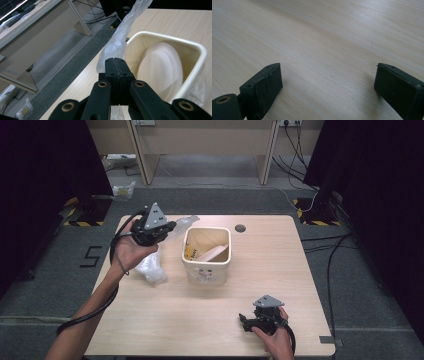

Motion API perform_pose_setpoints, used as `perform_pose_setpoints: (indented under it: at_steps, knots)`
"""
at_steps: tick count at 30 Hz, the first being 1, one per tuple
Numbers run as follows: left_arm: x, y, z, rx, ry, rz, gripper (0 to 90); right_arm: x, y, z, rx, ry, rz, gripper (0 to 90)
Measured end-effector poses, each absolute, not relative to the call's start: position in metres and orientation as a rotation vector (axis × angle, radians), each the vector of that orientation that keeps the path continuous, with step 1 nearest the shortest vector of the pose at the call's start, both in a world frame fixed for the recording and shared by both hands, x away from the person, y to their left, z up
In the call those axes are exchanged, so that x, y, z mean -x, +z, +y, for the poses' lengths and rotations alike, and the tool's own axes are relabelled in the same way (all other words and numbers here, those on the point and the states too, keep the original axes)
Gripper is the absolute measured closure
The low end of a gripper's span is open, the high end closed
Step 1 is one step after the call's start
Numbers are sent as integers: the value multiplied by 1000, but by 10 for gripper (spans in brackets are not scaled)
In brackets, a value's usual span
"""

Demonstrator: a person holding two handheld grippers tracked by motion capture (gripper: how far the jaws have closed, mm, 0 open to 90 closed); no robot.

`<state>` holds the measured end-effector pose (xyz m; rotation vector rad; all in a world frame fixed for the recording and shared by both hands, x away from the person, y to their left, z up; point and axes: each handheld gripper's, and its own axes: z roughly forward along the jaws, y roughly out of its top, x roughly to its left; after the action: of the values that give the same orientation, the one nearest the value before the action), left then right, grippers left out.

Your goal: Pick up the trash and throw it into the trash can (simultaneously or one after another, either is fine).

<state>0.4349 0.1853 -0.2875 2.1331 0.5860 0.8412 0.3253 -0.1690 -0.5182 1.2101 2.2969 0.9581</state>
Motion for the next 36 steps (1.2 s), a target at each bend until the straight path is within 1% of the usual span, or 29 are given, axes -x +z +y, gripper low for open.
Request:
perform_pose_setpoints:
  at_steps: [11,17,22,25,36]
  knots:
    - [-434,-294,138,-2165,783,492,893,-325,-518,-169,-1211,958,2297,81]
    - [-440,-302,119,-2176,752,483,891,-325,-518,-169,-1210,956,2299,82]
    - [-446,-310,113,-2187,730,492,889,-325,-518,-169,-1210,958,2297,81]
    - [-452,-322,110,-2202,706,513,886,-325,-518,-169,-1211,958,2297,81]
    - [-475,-354,112,-2266,650,592,875,-325,-518,-169,-1211,960,2297,81]
